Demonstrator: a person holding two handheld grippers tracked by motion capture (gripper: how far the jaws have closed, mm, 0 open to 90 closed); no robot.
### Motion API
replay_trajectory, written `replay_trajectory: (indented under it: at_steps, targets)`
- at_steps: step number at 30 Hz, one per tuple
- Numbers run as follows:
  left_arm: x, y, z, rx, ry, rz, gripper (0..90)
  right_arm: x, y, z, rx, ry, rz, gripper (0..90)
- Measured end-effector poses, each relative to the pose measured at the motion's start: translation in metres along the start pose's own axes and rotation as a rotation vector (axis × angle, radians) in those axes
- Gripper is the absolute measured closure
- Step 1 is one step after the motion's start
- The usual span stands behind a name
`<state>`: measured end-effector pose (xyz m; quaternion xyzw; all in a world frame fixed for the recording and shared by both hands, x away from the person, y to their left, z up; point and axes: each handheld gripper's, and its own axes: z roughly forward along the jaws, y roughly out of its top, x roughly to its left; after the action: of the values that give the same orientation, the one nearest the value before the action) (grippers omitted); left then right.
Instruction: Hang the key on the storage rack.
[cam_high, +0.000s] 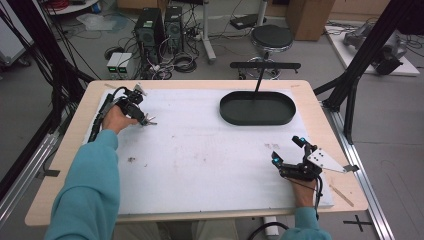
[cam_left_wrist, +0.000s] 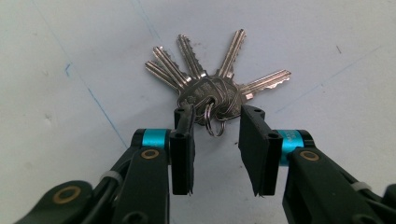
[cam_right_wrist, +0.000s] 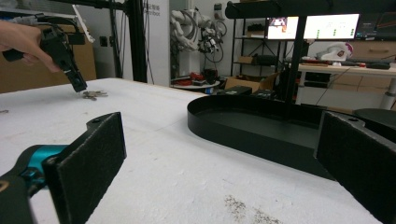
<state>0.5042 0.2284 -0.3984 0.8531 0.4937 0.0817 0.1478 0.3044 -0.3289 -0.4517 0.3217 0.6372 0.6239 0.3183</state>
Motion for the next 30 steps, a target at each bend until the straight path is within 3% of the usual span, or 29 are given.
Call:
replay_trajectory:
  at_steps: [11, 30]
  targets:
    - [-0.0008, 0.0007, 0.0030, 0.007, 0.005, -0.006, 70.0, 0.0000, 0.0000, 0.0000, 0.001, 0.001, 0.000, 1.3]
    - [-0.0019, 0.0015, 0.0053, 0.009, -0.001, -0.002, 85.9, 0.0001, 0.0000, 0.0000, 0.001, 0.000, 0.003, 1.3]
